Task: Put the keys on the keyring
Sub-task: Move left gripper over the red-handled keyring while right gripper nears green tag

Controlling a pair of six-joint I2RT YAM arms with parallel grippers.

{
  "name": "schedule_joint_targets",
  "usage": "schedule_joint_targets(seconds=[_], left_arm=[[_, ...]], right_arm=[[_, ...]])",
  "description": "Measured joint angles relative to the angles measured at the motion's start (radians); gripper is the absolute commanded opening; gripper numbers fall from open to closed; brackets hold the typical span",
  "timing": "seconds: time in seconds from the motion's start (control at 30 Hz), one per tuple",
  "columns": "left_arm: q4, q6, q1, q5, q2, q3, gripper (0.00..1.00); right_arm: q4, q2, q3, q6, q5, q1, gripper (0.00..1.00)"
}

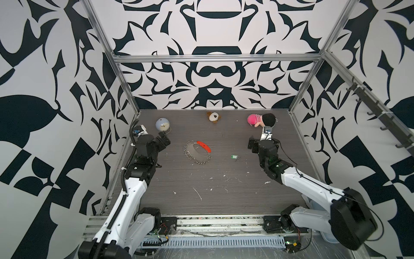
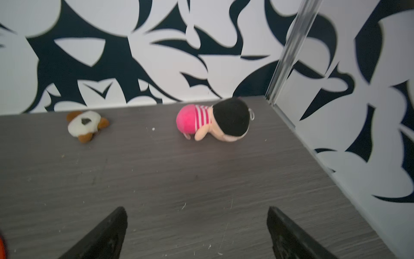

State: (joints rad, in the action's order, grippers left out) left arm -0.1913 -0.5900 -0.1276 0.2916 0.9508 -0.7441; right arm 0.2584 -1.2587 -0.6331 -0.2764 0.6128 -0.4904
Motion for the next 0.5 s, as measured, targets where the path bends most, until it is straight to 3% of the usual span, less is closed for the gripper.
schedule_joint_targets(seconds=[0.1, 0.2, 0.33, 0.5], left_arm=[[-0.073, -0.052, 0.013, -0.064, 0.093, 0.0, 0.99], [-0.091, -0.074, -0.005, -0.156, 0.174, -0.005, 0.93], [-0.082, -0.049, -0.148, -0.167, 0.25, -0.05, 0.92], [0.039, 0.071, -0.302, -0.16, 0.367, -0.108, 0.81]], right_arm=[[-0.086, -0.111, -0.034, -0.079, -0.027, 0.0, 1.0], [-0.126, -0.142, -0.027, -0.126, -0.073, -0.002, 1.0], [-0.025, -0.085, 0.067, -0.139, -0.157, -0.002, 0.96], [0.079, -0.116, 0.116, -0.139, -0.211, -0.002, 0.89]])
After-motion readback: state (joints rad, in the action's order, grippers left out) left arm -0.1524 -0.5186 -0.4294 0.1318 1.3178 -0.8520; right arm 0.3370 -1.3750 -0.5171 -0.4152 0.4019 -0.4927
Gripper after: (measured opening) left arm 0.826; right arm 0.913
